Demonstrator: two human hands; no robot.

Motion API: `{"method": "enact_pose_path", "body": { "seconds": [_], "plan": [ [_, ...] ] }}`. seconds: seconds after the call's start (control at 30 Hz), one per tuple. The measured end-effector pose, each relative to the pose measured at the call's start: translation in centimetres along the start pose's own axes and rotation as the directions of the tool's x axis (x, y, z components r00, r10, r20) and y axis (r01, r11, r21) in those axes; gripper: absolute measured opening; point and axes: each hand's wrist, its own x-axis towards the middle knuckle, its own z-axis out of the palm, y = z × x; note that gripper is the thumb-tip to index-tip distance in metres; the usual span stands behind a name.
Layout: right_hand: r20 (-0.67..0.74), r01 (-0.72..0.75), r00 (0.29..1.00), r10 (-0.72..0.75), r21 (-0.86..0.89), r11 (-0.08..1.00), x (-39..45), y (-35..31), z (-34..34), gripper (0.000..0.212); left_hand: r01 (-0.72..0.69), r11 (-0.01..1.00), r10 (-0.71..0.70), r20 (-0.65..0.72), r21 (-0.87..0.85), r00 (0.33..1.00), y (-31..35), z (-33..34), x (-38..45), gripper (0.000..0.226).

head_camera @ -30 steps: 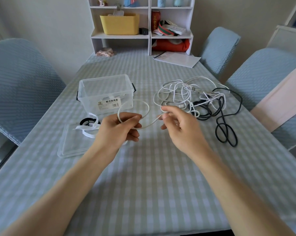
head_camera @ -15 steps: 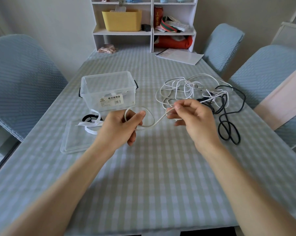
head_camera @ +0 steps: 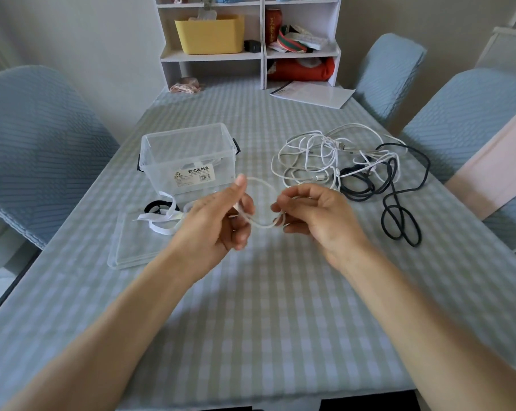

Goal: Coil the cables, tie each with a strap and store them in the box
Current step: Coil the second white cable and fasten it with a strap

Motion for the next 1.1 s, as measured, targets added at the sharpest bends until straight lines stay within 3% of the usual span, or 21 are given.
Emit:
{"method": "enact_pose_path", "body": {
  "seconds": [0.07, 0.13, 0.3, 0.43, 0.6, 0.73, 0.8, 0.9, 1.1],
  "plan": [
    [-0.067, -0.026, 0.997, 0.031, 0.079, 0.997, 0.2, 0.1, 0.0, 0.004, -0.002, 0.991, 0.016, 0.098, -0.134, 0.995, 0.1, -0.4, 0.1, 0.015],
    [-0.11, -0.046, 0.992, 0.065, 0.17, 0.984, 0.4, 0.0, 0.0, 0.01, 0.002, 0.986, 0.017, 0.113, -0.164, 0.993, -0.1, -0.5, 0.2, 0.011],
    [-0.093, -0.098, 0.986, 0.137, 0.336, 0.937, 0.7, -0.3, -0.4, 0.015, -0.051, 0.985, 0.042, -0.054, -0.166, 0.998, -0.7, -0.4, 0.9, 0.012],
    [-0.107, -0.094, 0.986, 0.128, 0.279, 0.956, 0.7, -0.1, 0.0, 0.012, -0.11, 0.988, 0.105, -0.05, -0.112, 0.993, -0.8, -0.4, 1.0, 0.015],
    [-0.203, -0.025, 0.977, 0.061, 0.171, 0.985, 0.6, 0.5, 0.7, 0.012, -0.038, 0.991, 0.033, -0.042, -0.126, 0.999, -1.1, 1.1, 0.4, 0.04],
    [-0.22, 0.014, 0.976, 0.013, 0.124, 0.992, 0.2, 0.7, 1.3, 0.011, -0.06, 0.998, 0.059, -0.062, -0.017, 0.996, -2.0, 1.6, 0.3, 0.029],
    [-0.211, 0.024, 0.978, -0.005, 0.091, 0.996, 0.1, 0.9, 1.5, 0.011, -0.07, 0.998, 0.069, -0.106, -0.006, 0.992, -2.1, 1.8, 0.4, 0.035],
    [-0.171, 0.0, 0.985, 0.006, 0.036, 0.999, 0.1, 0.9, 1.5, 0.003, -0.116, 0.993, 0.12, -0.196, 0.033, 0.973, -1.9, 1.7, 0.5, 0.045],
    [-0.175, -0.109, 0.981, 0.086, -0.13, 0.985, 0.5, 0.8, 0.8, 0.012, -0.096, 0.991, 0.119, -0.271, 0.096, 0.955, -1.4, 0.7, 0.8, 0.049]
  ]
}}
